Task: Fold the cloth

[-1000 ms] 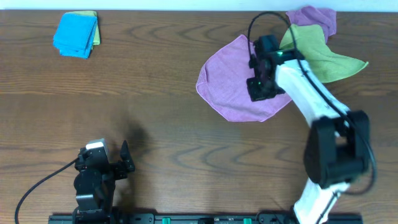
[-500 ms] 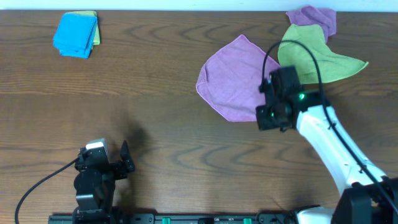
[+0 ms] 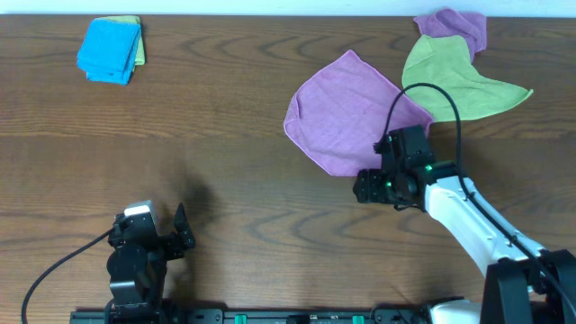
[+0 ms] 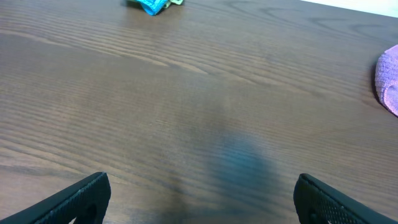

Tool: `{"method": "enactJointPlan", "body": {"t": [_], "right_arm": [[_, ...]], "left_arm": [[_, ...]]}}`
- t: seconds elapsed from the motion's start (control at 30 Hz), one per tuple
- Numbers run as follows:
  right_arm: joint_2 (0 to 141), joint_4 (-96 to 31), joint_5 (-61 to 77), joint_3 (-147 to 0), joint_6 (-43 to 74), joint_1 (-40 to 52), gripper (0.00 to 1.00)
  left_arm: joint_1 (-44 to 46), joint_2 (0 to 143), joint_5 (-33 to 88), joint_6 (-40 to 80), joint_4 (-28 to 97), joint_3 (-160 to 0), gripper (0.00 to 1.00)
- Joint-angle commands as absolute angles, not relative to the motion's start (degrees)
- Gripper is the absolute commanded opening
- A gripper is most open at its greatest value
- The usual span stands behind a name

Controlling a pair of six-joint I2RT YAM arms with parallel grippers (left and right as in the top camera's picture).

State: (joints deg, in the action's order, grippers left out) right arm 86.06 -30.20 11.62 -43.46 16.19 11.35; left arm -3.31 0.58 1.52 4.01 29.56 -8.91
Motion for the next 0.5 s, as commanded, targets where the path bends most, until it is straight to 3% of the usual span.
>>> {"method": "enactJointPlan", "body": {"t": [0.0, 0.3, 0.47], "right_arm": [[85.0, -28.1, 12.3, -40.9, 20.0, 9.6, 0.77], [85.7, -16.2, 11.9, -37.5, 26.3, 9.3, 0.88], [89.4, -12.0, 12.4, -37.4, 29.0, 9.3, 0.88]], "left_arm": [[-3.2, 0.3, 1.5, 3.2, 29.5, -8.1, 0.95], [-3.2, 0.3, 1.5, 3.2, 29.5, -8.1, 0.96], [-3.2, 0.3, 1.5, 3.2, 29.5, -8.1, 0.95]]}}
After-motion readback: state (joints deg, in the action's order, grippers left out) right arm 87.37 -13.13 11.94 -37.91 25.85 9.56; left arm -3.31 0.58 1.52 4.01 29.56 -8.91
